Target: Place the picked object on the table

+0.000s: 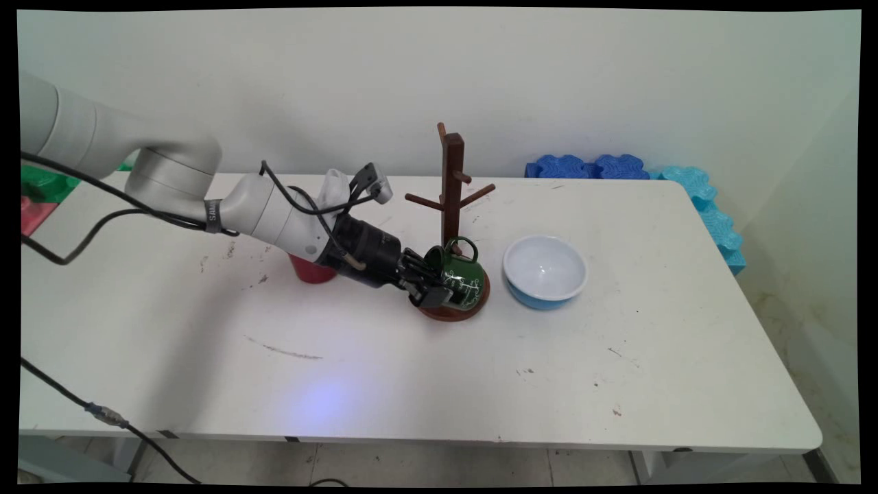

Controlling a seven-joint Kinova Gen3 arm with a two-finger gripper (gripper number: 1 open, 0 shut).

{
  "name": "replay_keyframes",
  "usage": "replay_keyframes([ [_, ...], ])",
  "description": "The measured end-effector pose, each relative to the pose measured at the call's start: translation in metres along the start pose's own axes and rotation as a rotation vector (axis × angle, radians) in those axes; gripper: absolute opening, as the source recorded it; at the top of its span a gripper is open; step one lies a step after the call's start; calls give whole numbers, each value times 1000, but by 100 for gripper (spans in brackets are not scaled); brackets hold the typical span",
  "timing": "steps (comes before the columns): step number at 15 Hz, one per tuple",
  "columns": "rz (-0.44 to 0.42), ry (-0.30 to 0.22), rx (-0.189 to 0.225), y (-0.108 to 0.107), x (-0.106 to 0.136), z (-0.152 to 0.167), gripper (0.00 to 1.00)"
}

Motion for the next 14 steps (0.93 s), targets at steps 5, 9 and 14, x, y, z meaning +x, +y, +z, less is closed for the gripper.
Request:
replay_keyframes([
  [5, 59, -8, -12, 4, 3, -3, 0],
  [9, 92, -10, -22, 8, 6, -7, 0],
  [14, 133, -16, -36, 16, 8, -14, 0],
])
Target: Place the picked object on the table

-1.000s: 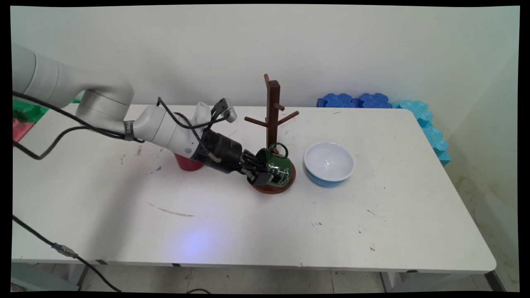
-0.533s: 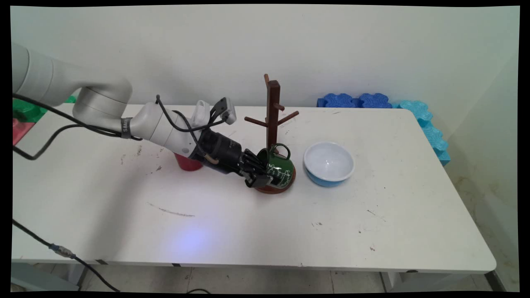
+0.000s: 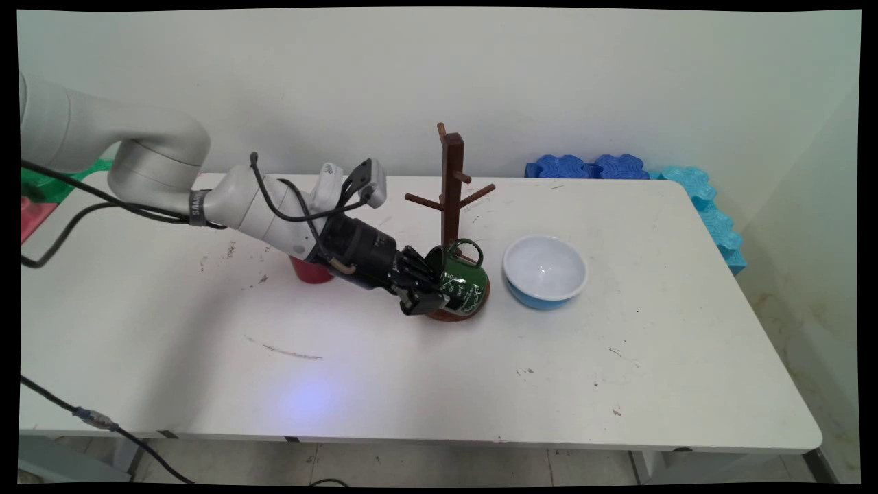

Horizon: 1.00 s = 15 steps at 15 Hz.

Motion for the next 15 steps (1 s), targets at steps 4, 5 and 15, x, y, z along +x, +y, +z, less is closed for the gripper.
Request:
replay_keyframes([
  [4, 26, -7, -10, 6, 0, -7, 0],
  [5, 32, -10, -11, 7, 0, -9, 0],
  [15, 99, -48, -1, 12, -5, -33, 0],
])
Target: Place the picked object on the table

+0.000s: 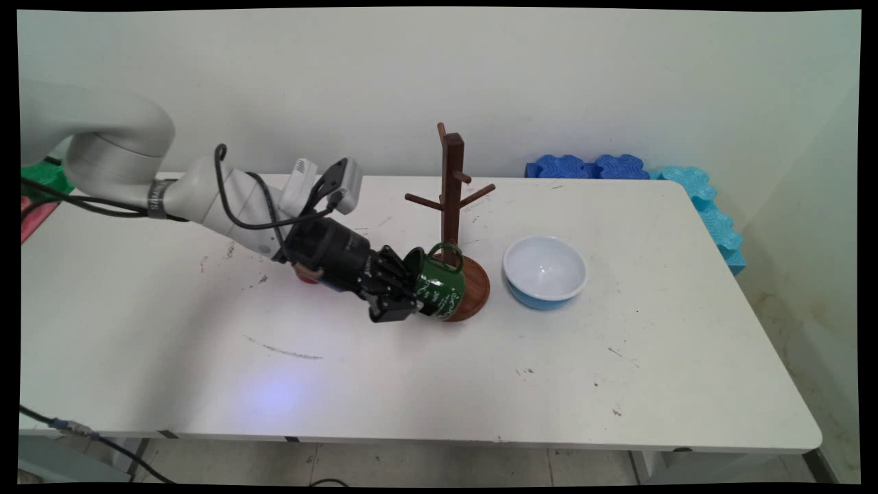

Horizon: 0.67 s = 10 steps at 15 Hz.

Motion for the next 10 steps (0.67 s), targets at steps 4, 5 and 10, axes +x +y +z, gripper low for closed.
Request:
replay_keyframes([
  [4, 36, -28, 9, 1, -6, -17, 0],
  [5, 42, -33, 10, 1, -7, -20, 0],
  [10, 88, -81, 24, 2, -12, -43, 0],
])
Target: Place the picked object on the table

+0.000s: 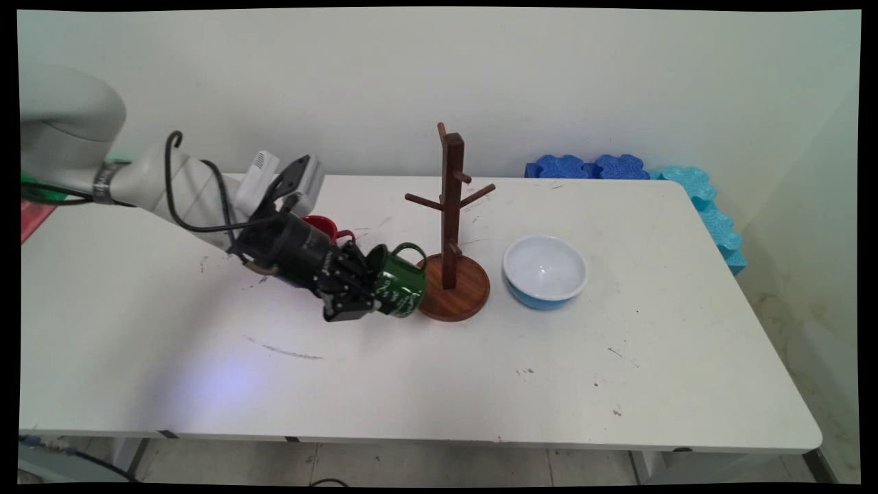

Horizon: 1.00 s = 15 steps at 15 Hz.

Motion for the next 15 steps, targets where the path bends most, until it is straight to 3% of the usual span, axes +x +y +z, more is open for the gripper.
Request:
replay_keyframes([
  [15, 125, -259, 54, 1, -35, -54, 0],
])
